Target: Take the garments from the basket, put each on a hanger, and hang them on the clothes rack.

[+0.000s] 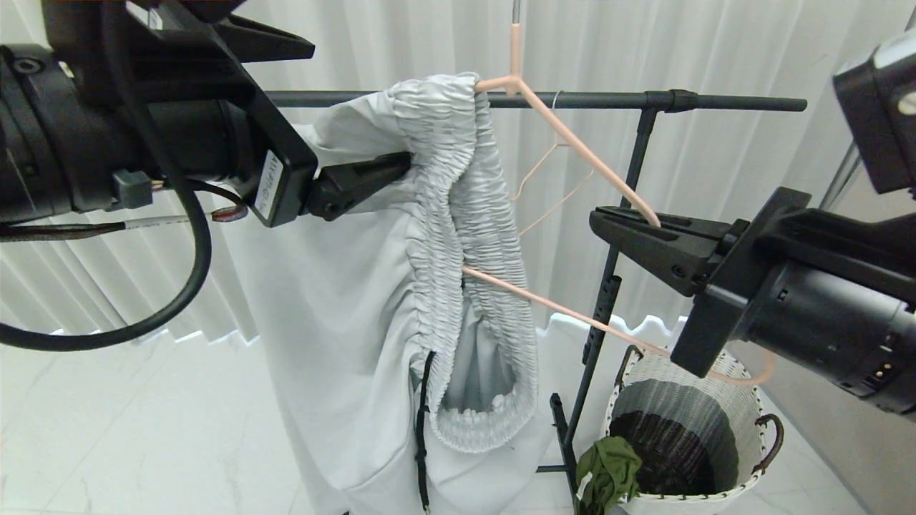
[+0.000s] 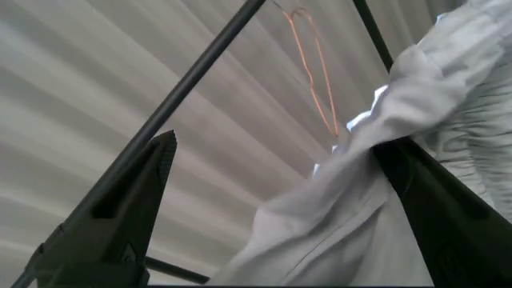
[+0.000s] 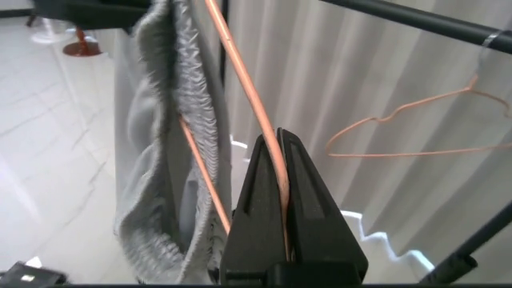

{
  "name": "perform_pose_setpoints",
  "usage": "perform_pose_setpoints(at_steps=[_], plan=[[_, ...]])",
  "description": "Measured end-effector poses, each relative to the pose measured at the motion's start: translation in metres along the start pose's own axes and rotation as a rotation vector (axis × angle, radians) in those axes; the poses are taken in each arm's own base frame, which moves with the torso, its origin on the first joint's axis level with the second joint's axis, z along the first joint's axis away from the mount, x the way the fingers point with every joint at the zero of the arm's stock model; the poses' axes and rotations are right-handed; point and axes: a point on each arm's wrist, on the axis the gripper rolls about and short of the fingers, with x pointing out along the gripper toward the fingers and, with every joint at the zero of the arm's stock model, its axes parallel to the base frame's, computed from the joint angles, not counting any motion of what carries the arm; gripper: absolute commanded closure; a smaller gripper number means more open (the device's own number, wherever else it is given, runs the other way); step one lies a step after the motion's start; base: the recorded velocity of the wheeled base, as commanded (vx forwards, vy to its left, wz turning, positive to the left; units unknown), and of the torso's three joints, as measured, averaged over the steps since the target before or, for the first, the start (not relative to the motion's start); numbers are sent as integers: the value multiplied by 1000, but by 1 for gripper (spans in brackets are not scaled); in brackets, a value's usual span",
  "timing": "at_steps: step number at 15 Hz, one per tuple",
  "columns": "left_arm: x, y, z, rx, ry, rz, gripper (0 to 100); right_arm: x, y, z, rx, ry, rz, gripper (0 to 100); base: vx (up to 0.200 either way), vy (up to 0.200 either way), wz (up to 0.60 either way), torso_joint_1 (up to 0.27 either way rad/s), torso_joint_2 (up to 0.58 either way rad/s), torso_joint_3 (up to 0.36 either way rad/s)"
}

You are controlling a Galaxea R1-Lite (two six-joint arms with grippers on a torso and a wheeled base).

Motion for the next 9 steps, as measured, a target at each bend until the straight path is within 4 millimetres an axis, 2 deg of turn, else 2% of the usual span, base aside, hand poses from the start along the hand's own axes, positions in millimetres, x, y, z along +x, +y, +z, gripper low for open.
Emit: perform_pose_setpoints(at_steps=[5,6,9], plan=[[5,-7,-7,4,26,-25,0,-2,10,-1,-18,13,55,100,0,0,0,0,0,0],[4,-8,-7,5,27,-27,100,-2,11,-2,-19,19,64,100,0,0,0,0,0,0],[4,-11,-10,5,27,-46,100,-3,12,-2,-20,22,77,100,0,0,0,0,0,0]])
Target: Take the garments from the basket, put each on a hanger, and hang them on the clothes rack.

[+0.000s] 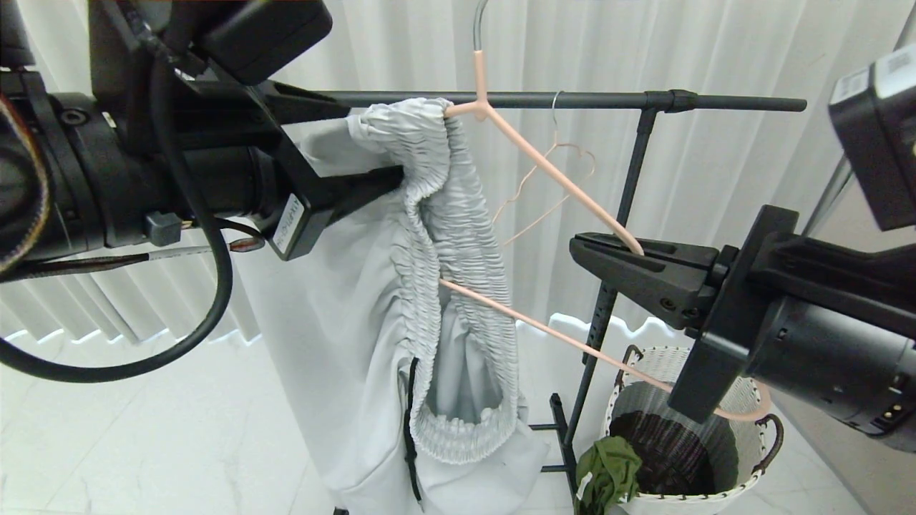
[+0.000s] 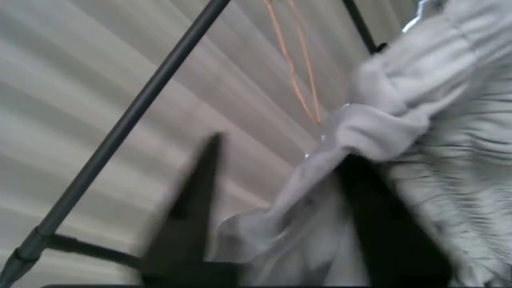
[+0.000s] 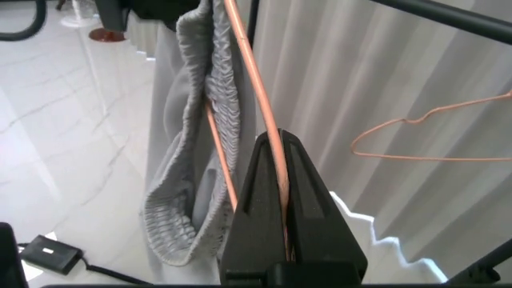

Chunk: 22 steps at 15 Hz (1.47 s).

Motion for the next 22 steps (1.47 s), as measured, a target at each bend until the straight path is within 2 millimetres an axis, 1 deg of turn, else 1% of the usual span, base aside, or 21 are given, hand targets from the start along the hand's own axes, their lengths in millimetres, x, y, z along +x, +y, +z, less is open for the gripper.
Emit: perform_pose_setpoints(at_steps=[6,7,11,13,14,16,17,19,20,22], plan=[[-7,-7,-7,1,-7,-42,100,0,0,0,-1,3,3,100,0,0,0,0,0,0],[-9,-8,-8,2,-4,-45,100,0,0,0,0,-2,3,0,0,0,0,0,0,0],[-13,-9,-13,27,30,-24,100,0,-2,-1,-4,13,-12,0,0,0,0,0,0,0],[-16,-10,-16,46,52,-6,100,0,-9,-2,-7,16,-42,0,0,0,0,0,0,0],[-18,-10,-18,48,78,17,100,0,-12,-2,-13,19,-58,0,0,0,0,0,0,0],[-21,-7,-24,40,176,118,100,-2,-19,-3,-20,25,-88,0,0,0,0,0,0,0],[-21,-4,-23,17,190,171,100,-2,-20,-3,-21,24,-91,0,0,0,0,0,0,0],[-19,2,-20,-86,177,283,100,-2,-20,-5,-16,31,-89,0,0,0,0,0,0,0],[-17,2,-20,-119,173,300,100,-2,-19,-6,1,33,-85,0,0,0,0,0,0,0],[-15,2,-17,-197,147,315,100,-2,-14,-9,97,64,-63,0,0,0,0,0,0,0]])
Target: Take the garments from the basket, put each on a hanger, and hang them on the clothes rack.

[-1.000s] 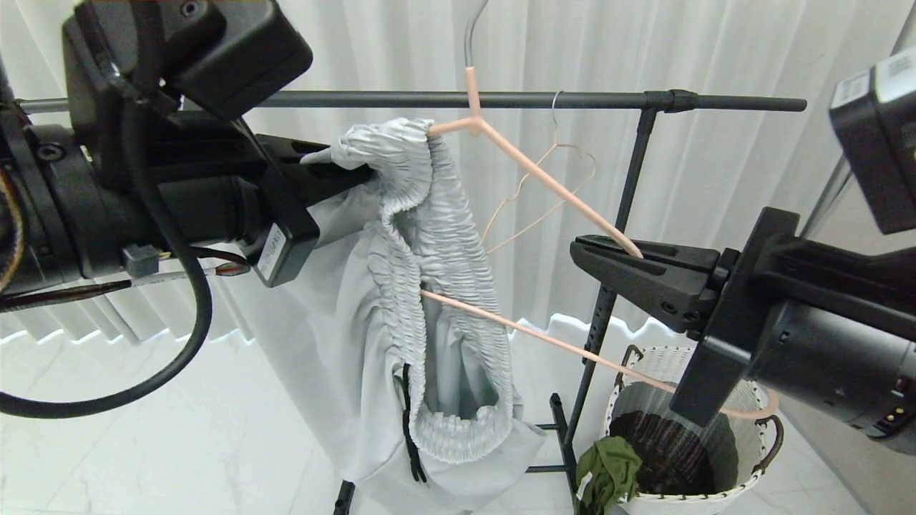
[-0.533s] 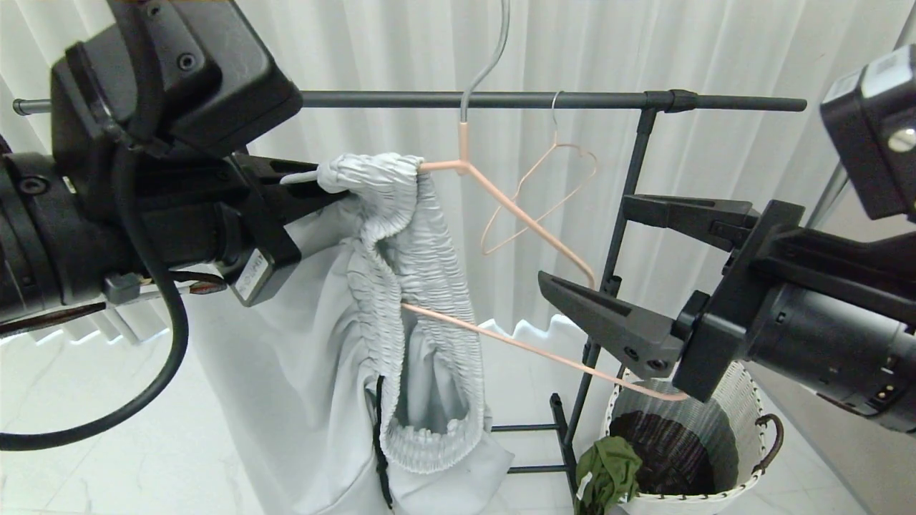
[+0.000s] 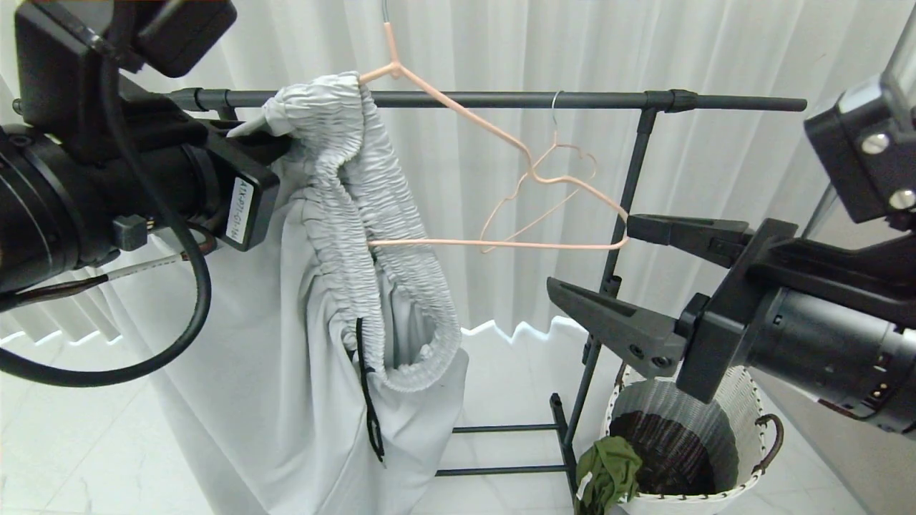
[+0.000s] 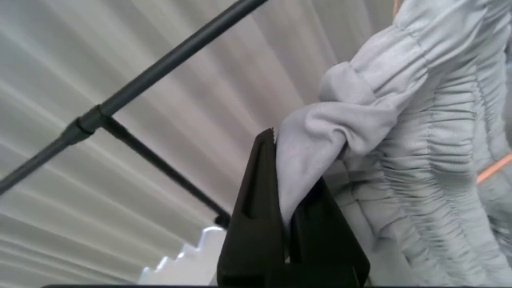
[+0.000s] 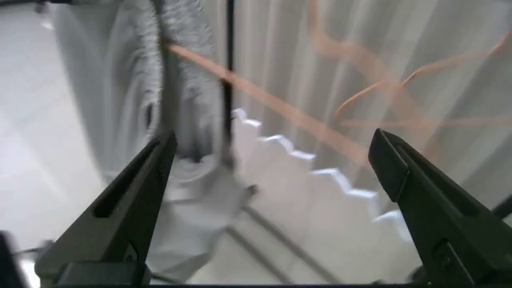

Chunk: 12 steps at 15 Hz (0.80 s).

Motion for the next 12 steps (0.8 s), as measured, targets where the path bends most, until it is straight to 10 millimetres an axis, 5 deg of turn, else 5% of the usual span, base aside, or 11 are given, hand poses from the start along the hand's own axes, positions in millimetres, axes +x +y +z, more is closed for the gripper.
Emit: perform_pose_setpoints(at_steps=[5,12], plan=[[1,3,9,-84,-46,16,100,15,20,-19,152,120,54,0,0,0,0,0,0,0],[1,2,15,-124,-91,23,100,79,28,-32,194,152,-104,0,0,0,0,0,0,0]])
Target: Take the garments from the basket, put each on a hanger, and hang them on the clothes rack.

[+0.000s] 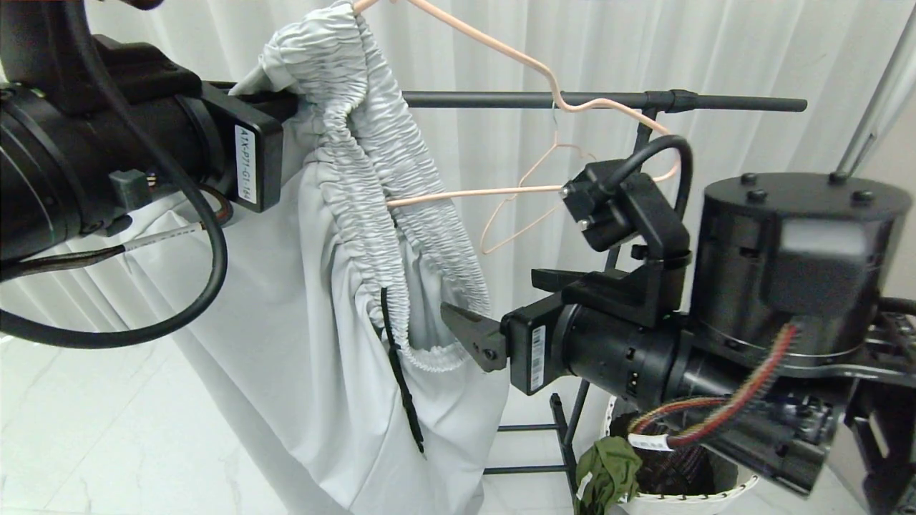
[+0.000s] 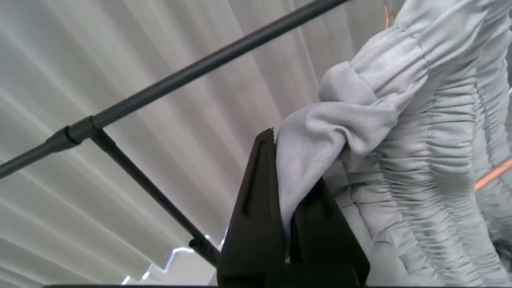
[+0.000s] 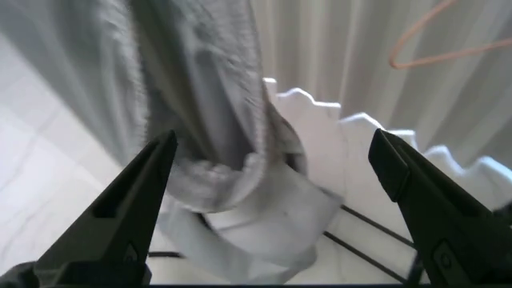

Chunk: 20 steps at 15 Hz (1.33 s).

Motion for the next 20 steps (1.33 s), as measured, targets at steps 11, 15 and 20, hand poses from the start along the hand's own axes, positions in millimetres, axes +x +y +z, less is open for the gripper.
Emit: perform_pose_setpoints(at_steps=[11,15,20], plan=[[5,8,-5,43,9,54,100,32,-43,-8,1,-17,-289,100,0,0,0,0,0,0],[8,13,-11,117,26,83,100,24,-67,8,23,-75,-360,100,0,0,0,0,0,0],[10,11,-29,202,6,141,100,20,-89,17,0,-103,-425,100,0,0,0,0,0,0]])
